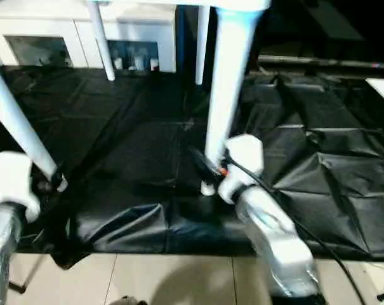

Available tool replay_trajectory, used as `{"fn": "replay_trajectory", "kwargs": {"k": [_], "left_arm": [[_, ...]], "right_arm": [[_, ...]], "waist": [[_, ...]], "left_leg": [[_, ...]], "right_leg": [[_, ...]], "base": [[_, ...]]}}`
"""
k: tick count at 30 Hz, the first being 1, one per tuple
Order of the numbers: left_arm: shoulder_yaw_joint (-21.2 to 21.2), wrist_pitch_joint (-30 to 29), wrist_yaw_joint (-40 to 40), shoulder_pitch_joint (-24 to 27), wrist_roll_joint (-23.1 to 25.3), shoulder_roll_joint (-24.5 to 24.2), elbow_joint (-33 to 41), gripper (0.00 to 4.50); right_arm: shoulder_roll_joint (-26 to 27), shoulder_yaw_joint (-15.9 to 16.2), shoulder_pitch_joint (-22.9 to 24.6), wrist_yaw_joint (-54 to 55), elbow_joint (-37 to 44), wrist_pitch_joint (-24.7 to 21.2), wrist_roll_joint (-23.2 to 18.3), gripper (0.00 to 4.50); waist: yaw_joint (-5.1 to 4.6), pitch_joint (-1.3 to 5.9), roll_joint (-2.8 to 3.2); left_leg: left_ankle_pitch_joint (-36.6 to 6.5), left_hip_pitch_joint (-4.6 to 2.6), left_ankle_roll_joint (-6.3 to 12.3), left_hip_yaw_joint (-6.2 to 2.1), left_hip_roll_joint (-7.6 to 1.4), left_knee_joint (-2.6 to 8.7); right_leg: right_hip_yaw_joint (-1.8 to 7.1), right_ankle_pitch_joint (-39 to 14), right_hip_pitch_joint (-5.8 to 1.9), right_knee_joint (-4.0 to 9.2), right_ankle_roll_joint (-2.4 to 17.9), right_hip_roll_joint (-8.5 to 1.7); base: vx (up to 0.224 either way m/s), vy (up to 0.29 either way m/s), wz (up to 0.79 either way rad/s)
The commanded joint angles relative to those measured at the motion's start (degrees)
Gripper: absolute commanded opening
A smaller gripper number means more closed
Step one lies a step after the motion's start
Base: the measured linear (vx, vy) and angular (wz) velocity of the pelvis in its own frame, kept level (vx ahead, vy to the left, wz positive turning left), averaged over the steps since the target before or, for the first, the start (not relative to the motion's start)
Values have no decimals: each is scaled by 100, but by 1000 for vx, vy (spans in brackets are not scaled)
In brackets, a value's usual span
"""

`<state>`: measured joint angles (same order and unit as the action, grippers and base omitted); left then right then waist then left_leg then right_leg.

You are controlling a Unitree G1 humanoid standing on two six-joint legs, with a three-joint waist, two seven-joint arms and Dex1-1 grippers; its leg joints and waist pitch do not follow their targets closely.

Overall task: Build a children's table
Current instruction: Flip table

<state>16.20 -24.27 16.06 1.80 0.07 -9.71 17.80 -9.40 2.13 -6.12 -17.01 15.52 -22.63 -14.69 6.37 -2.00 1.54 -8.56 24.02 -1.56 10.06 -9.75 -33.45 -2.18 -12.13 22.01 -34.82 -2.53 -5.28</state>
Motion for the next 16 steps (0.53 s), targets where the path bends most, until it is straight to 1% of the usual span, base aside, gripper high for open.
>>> {"fn": "replay_trajectory", "kwargs": {"k": [1,2,3,4,5,6,7,8,9,10,11,12,13,14,15,16], "left_arm": [[-141,126,33,334,-338,209,436,375],[-190,153,2,489,-360,278,571,375],[-226,127,-13,603,-355,323,696,375],[-228,125,-14,610,-354,326,704,375],[-239,118,-107,719,-319,423,853,375],[-286,73,-213,889,-238,503,1097,375],[-298,82,-231,918,-215,513,1133,375],[-357,175,-271,1090,-135,538,1284,375],[-365,191,-269,1145,-147,547,1325,375],[-363,195,-263,1182,-184,567,1357,375],[-363,195,-263,1182,-184,567,1357,375],[-365,289,-323,1260,-79,539,1363,375],[-363,290,-347,1291,-68,526,1368,375],[-361,273,-380,1321,-82,517,1394,375],[-366,252,-404,1337,-89,522,1424,375],[-347,211,-416,1336,-142,549,1460,375]], "right_arm": [[-57,-251,260,-49,358,-130,-263,375],[-67,-313,400,-64,479,-180,-357,375],[-79,-350,504,-70,577,-230,-432,375],[-80,-352,511,-70,584,-233,-437,375],[-65,-385,686,-72,719,-281,-540,375],[-41,-380,925,-63,910,-350,-627,375],[-38,-374,963,-60,938,-361,-635,375],[-18,-300,1120,-24,1024,-471,-632,375],[-15,-269,1163,-10,1035,-485,-603,375],[-8,-244,1188,9,1033,-458,-552,375],[-8,-244,1188,9,1033,-458,-552,375],[66,-234,1224,78,1051,-455,-543,375],[81,-236,1228,96,1076,-477,-561,375],[100,-264,1236,115,1113,-508,-621,375],[103,-284,1247,133,1145,-535,-667,375],[104,-302,1255,145,1166,-552,-702,375]], "waist": [[-28,315,18],[-20,286,5],[-23,282,5],[-22,271,5],[-39,229,5],[-37,225,10],[-50,189,-4],[-74,173,-156],[-52,170,-64],[-97,136,-70],[-117,114,-67],[-153,99,-35],[-179,107,-53],[-214,108,-27],[-220,113,-23],[-220,120,-2]], "left_leg": [[-1699,-190,-158,-125,-295,467],[-1793,-179,-108,-122,-301,477],[-1873,-183,-110,-125,-305,487],[-1976,-194,-114,-127,-309,495],[-2427,-219,-225,-137,-307,524],[-2539,-238,-277,-146,-316,525],[-2780,-233,-347,-166,-319,548],[-2819,-213,-332,-154,-306,548],[-2894,-240,-371,-179,-297,553],[-3072,-247,-432,-194,-285,555],[-3209,-255,-477,-205,-272,558],[-3465,-308,-557,-233,-257,552],[-3489,-308,-564,-247,-255,555],[-3586,-269,-608,-287,-258,600],[-3634,-277,-617,-294,-260,607],[-3672,-290,-626,-300,-264,609]], "right_leg": [[174,-45,-99,389,814,-225],[175,-279,-98,426,752,-231],[173,-455,-101,435,718,-236],[176,-662,-90,459,673,-231],[186,-1487,-51,534,519,-235],[193,-1674,-33,549,475,-236],[195,-2063,-18,594,366,-242],[188,-2270,-25,625,299,-238],[196,-2599,0,639,234,-265],[192,-2937,36,689,160,-269],[178,-3178,46,719,116,-270],[156,-3511,66,773,54,-275],[151,-3521,54,780,38,-274],[123,-3388,6,757,35,-253],[120,-3325,8,752,45,-247],[122,-3238,12,749,62,-244]], "base": [[0,0,0],[0,0,0],[0,0,0],[0,0,0],[0,0,0],[0,0,0],[0,0,0],[0,0,0],[0,0,0],[0,0,0],[-52,-3,-4],[-50,11,-9],[-67,27,-17],[0,0,0],[0,0,0],[0,0,0]]}}
